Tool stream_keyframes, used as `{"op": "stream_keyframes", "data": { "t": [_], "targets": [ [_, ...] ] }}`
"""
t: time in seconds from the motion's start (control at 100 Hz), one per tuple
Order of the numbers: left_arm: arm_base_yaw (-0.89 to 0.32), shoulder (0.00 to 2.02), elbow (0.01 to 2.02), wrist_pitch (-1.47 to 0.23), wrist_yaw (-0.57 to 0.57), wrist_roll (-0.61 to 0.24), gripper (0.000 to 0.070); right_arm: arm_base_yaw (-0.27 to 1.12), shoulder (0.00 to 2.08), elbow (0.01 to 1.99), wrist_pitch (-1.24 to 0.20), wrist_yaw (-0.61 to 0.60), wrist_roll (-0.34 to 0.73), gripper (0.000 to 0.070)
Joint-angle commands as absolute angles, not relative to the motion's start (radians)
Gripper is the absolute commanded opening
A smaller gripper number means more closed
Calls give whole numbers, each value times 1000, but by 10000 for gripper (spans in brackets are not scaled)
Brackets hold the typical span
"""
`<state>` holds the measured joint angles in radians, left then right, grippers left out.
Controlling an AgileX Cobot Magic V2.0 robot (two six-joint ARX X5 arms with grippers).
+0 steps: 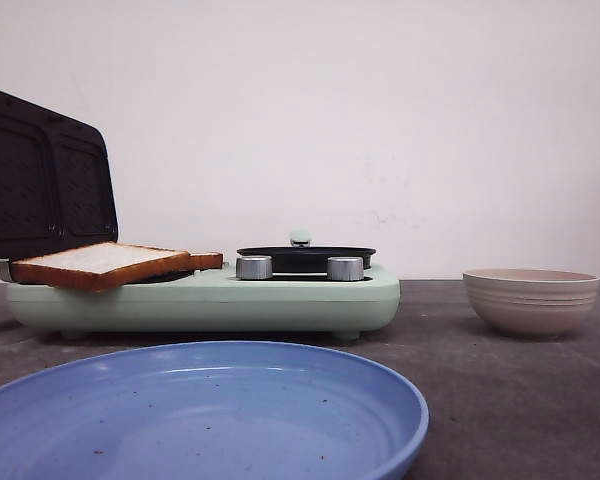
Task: Make breakfast with bread and shrimp
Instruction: 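Swing the press lid down over the bread with the left gripper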
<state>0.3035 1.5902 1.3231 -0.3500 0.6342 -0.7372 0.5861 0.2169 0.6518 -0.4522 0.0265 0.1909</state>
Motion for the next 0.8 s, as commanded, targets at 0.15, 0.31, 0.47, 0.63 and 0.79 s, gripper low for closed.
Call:
{"op": "stream_keyframes", "data": {
  "t": [0.15,0.31,0.47,0.63,0.79],
  "targets": [
    [217,1609,1333,-267,660,-704,0,590,220,660,-443,28,202,2],
    [141,1609,1333,-223,653,-696,0,590,220,660,-443,28,197,2],
    [54,1609,1333,-211,580,-644,0,590,220,660,-443,28,194,2],
    [-41,1609,1333,-226,442,-552,0,590,220,660,-443,28,194,2],
    [-126,1616,1333,-232,306,-488,0,590,220,660,-449,28,190,2]
  ]
}}
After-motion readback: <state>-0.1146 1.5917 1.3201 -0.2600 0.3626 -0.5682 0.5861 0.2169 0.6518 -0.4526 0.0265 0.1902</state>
